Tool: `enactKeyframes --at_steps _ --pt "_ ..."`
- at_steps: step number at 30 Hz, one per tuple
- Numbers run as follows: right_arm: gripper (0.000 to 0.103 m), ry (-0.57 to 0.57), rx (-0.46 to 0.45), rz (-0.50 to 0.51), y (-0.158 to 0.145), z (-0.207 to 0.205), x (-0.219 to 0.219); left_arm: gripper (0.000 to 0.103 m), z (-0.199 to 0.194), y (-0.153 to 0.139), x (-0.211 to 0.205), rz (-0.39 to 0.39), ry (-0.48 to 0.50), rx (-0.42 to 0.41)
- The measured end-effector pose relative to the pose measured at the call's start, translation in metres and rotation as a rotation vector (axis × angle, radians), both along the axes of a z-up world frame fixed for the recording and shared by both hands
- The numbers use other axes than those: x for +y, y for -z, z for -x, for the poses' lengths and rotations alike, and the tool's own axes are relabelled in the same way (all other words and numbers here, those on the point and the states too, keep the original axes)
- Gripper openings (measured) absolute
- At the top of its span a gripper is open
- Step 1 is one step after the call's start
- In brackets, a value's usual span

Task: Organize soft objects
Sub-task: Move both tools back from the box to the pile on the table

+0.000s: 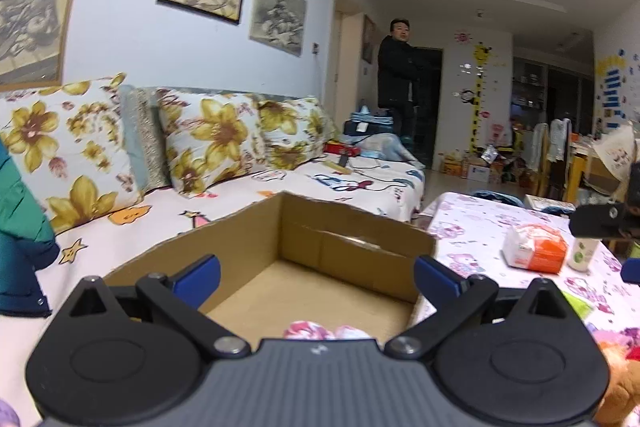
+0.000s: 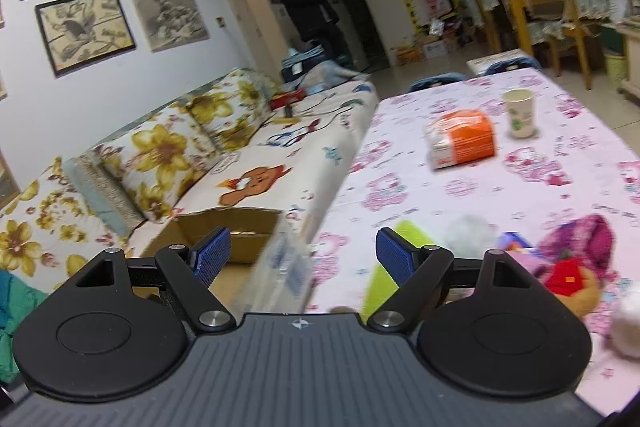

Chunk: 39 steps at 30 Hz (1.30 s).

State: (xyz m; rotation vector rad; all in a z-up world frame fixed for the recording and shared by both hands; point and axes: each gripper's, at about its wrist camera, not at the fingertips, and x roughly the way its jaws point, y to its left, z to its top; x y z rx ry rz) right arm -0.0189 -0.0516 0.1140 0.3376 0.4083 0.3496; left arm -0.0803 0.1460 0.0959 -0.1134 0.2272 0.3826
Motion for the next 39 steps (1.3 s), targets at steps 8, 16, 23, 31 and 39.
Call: enactKeyframes --at_steps 8,16,23,31,39 --pt "0.100 0.081 0.001 0.017 0.005 0.012 -0.021 0.102 -0.001 0.002 -0.023 -0.042 0.061 -0.005" --pt "0.100 0.161 0.000 0.025 0.014 0.026 -0.045 0.102 -0.001 0.007 -0.051 -0.097 0.155 -0.003" --pt "0.100 0.211 0.021 0.013 0.020 0.029 -0.056 0.102 -0.001 0.014 -0.075 -0.149 0.232 0.007" --pt "0.100 0.272 0.012 0.030 0.027 0.034 -0.064 0.102 0.002 0.024 -0.107 -0.233 0.317 0.026" --pt "0.100 0.330 0.030 0.020 0.036 0.032 -0.077 0.102 0.008 0.034 -0.138 -0.329 0.406 0.020"
